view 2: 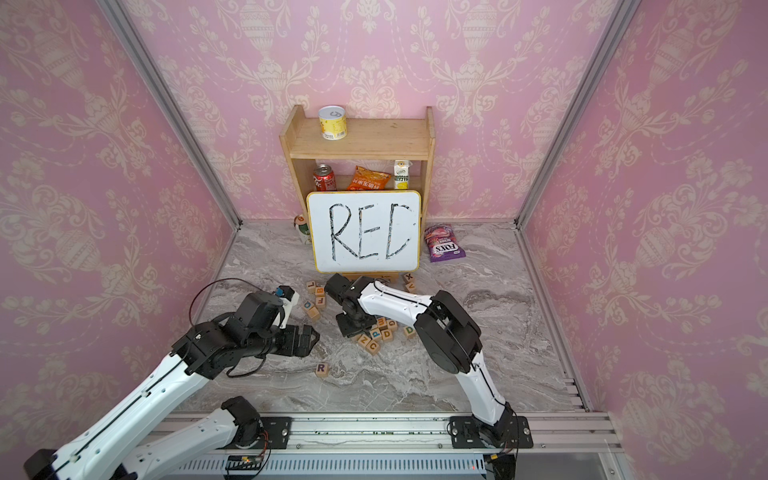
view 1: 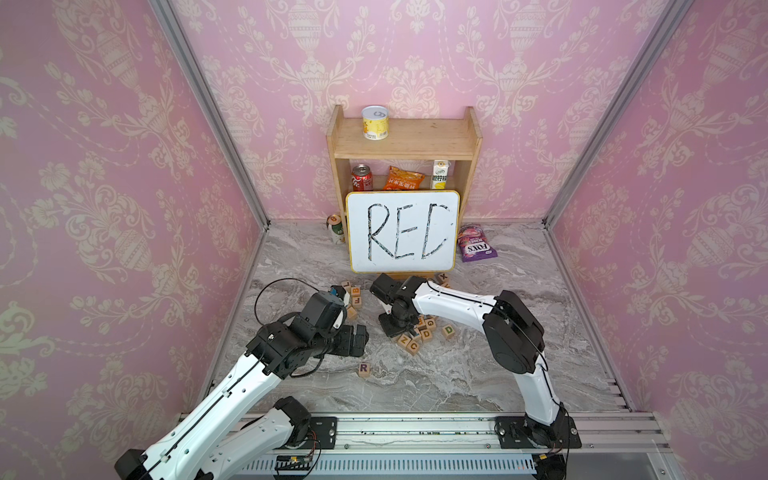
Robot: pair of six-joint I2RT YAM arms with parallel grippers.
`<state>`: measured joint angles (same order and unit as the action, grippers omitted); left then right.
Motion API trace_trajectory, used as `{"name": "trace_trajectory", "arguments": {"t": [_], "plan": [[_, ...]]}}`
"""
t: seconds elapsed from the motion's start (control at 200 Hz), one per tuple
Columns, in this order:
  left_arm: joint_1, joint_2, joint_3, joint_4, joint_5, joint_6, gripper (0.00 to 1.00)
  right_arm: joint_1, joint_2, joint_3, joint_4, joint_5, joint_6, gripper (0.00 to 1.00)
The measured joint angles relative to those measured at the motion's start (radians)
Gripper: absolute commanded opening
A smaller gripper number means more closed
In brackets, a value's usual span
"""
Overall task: Assemble the uppercase word "red" with letter blocks
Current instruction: Pick up the letter block from the center of the board, then place the letter block at the center of the board.
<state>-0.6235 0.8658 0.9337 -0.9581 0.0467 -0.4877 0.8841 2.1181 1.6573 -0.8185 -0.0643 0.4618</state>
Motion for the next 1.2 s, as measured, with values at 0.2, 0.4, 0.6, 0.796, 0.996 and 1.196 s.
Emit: {"name": "trace_trajectory", "arguments": {"t": [0.2, 0.4, 0.6, 0.796, 0.996, 1.196], "plan": [[0.0, 0.0, 0.0, -0.002, 0.0, 0.0, 0.99, 0.0, -0.002, 0.011, -0.023, 0.0, 0.05, 0.22], [0.0, 0.001, 0.018, -0.019, 0.001, 0.008, 0.99, 0.0, -0.006, 0.029, -0.047, -0.007, 0.124, 0.22], [0.0, 0.0, 0.053, -0.047, 0.013, 0.029, 0.99, 0.0, -0.039, 0.029, -0.056, -0.006, 0.217, 0.19], [0.0, -0.004, 0.064, -0.08, 0.035, 0.039, 0.99, 0.021, -0.064, 0.028, -0.055, 0.008, 0.299, 0.17], [0.0, -0.031, 0.081, -0.115, 0.054, 0.047, 0.99, 0.059, -0.064, 0.001, -0.052, 0.032, 0.363, 0.16], [0.001, -0.075, 0.09, -0.15, 0.064, 0.046, 0.99, 0.091, -0.072, -0.051, -0.037, 0.047, 0.419, 0.16]]}}
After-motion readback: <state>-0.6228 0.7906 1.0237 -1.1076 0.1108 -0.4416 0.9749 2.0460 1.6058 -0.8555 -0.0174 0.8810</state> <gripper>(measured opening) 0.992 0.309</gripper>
